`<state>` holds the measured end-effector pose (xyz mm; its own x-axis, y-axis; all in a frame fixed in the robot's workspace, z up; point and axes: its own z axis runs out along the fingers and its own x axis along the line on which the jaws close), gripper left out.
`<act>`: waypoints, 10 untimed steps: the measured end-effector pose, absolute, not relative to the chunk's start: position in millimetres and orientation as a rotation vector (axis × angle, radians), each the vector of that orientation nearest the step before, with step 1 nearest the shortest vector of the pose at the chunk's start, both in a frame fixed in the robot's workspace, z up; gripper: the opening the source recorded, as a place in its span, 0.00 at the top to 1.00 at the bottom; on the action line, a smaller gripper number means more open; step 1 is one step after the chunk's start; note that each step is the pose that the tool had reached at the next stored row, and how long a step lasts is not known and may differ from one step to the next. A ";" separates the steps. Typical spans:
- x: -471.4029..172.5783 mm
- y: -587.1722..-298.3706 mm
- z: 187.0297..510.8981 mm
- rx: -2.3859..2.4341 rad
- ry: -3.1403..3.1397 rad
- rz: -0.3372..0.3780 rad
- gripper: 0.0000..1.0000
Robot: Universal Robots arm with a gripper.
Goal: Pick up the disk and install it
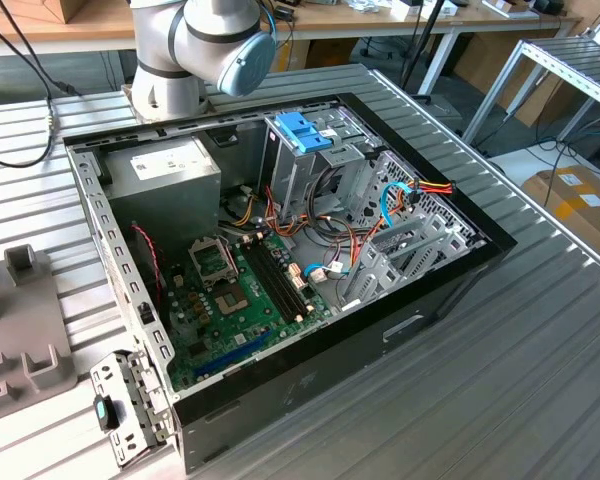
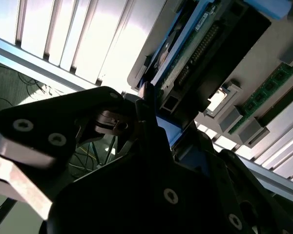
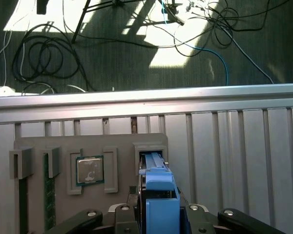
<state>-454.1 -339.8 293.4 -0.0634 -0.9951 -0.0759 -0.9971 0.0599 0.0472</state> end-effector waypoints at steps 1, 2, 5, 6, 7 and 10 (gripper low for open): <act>-454.1 -339.8 293.4 -2.134 2.270 0.135 0.63; -454.1 -339.8 293.4 -2.134 2.270 0.135 0.63; -454.1 -339.8 293.2 -2.134 2.270 0.135 0.63; -454.1 -339.8 293.2 -2.134 2.270 0.135 0.63; -454.1 -339.8 293.2 -2.134 2.270 0.135 0.63; -454.1 -339.8 294.3 -2.134 2.270 0.135 0.63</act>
<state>-454.1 -339.8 294.3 -0.0634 -0.9951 -0.0761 -0.9971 0.0600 0.0468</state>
